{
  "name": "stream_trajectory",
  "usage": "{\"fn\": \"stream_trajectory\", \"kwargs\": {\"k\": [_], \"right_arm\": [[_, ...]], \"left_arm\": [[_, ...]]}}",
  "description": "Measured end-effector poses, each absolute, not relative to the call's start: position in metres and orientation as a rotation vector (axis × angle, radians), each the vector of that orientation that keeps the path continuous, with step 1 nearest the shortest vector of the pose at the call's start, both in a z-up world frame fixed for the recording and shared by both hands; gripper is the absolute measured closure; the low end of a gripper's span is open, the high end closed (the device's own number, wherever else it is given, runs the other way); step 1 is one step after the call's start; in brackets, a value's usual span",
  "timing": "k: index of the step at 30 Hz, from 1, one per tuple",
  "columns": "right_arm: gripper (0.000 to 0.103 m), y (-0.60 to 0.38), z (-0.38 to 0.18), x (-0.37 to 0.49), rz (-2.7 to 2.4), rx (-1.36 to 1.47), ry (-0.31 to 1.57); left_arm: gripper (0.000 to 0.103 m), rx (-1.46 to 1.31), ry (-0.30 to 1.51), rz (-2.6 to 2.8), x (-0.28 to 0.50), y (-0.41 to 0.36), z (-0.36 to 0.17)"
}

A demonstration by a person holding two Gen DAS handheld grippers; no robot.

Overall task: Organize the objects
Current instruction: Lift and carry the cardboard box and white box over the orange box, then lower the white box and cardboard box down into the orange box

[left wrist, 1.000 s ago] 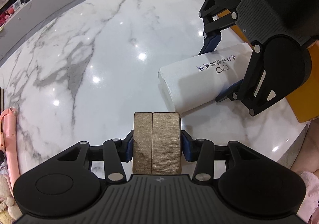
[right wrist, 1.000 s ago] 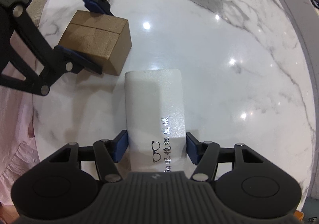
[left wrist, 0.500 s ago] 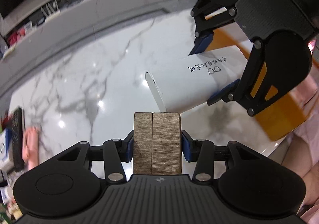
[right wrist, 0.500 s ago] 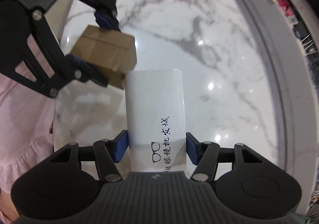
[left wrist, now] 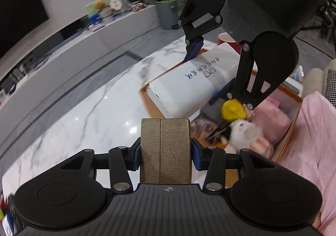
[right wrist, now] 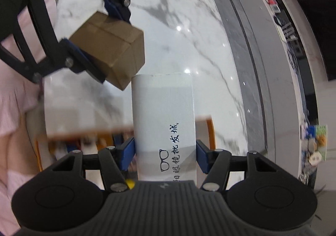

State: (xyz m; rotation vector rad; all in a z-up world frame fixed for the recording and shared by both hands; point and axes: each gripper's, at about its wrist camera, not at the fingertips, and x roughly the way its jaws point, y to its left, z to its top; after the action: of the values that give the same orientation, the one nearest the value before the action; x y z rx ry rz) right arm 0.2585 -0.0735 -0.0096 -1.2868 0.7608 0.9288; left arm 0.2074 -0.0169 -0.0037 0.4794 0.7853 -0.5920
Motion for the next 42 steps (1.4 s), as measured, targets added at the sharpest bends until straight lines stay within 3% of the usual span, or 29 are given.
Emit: {"fn": "stream_trajectory", "kwargs": {"k": [10, 27, 42], "right_arm": [[0.041, -0.136, -0.052, 0.300, 0.887, -1.285, 0.797], [0.041, -0.146, -0.126, 0.346, 0.988, -1.345, 0.784], [0.040, -0.145, -0.156, 0.356, 1.024, -1.349, 0.758]], "left_arm": [[0.051, 0.567, 0.783, -0.653, 0.251, -0.069, -0.031], [0.052, 0.676, 0.761, -0.701, 0.291, -0.108, -0.064], [0.052, 0.754, 0.779, -0.709, 0.302, -0.118, -0.088]]}}
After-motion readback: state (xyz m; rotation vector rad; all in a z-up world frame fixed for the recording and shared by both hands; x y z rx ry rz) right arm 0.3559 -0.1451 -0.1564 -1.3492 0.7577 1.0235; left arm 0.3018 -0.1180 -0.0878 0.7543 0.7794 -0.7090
